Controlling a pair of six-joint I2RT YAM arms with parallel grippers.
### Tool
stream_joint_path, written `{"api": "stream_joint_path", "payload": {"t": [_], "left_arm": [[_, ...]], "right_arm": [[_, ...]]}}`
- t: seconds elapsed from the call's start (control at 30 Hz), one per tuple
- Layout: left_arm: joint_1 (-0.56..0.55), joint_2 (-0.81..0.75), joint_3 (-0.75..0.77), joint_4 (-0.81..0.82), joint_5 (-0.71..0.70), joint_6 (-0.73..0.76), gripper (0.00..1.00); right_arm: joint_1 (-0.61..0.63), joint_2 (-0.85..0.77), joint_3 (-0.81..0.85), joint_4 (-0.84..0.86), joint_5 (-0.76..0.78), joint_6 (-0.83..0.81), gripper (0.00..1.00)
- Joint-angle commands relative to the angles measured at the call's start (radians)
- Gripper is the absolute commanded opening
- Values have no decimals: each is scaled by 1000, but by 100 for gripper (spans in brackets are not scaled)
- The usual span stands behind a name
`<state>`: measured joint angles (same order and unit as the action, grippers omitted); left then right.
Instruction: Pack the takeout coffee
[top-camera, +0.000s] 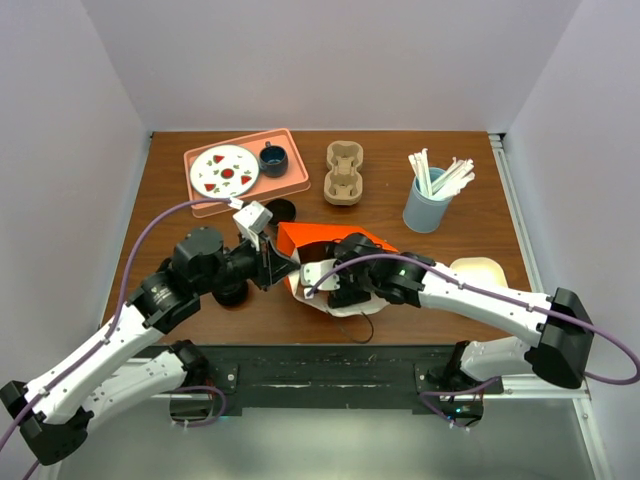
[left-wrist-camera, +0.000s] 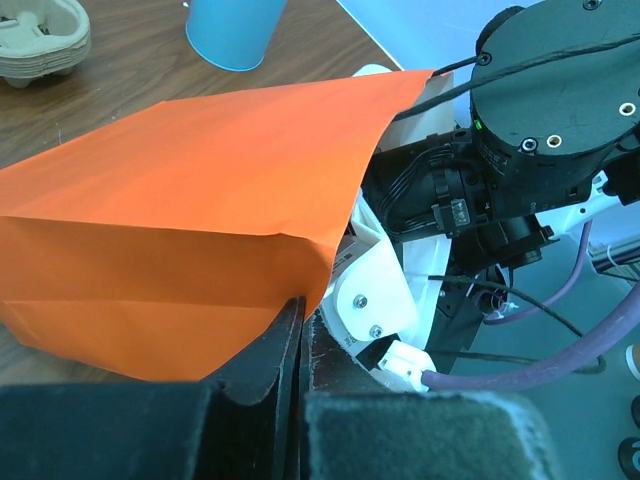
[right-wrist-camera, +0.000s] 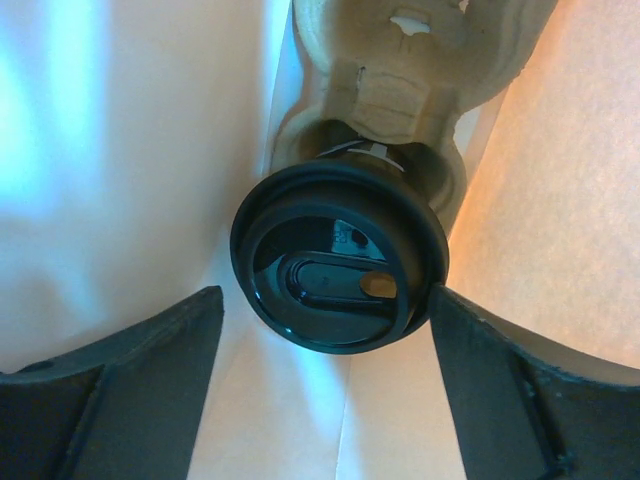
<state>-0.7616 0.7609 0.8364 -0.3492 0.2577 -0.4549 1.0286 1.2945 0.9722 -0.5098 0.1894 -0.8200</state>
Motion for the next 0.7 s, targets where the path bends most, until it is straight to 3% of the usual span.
{"api": "stream_joint_path", "payload": {"t": [0.0, 0.17, 0.33, 0.43, 0.67], "left_arm": [[-8, 18, 55, 10, 20, -18, 8], [-8, 26, 63, 4, 17, -18, 11], [-8, 15, 62, -14, 17, -13, 0], [-8, 9, 66, -22, 11, -10, 0], [-8, 14, 78, -42, -3, -1, 9]], "right_arm": [[-5, -20, 65, 4, -38, 22, 92], [-27, -23, 71, 5, -41, 28, 95], [-48, -27, 77, 10, -47, 44, 99], [-56, -24, 80, 7, -45, 38, 99], [-64, -24, 102, -21, -50, 36, 99]]}}
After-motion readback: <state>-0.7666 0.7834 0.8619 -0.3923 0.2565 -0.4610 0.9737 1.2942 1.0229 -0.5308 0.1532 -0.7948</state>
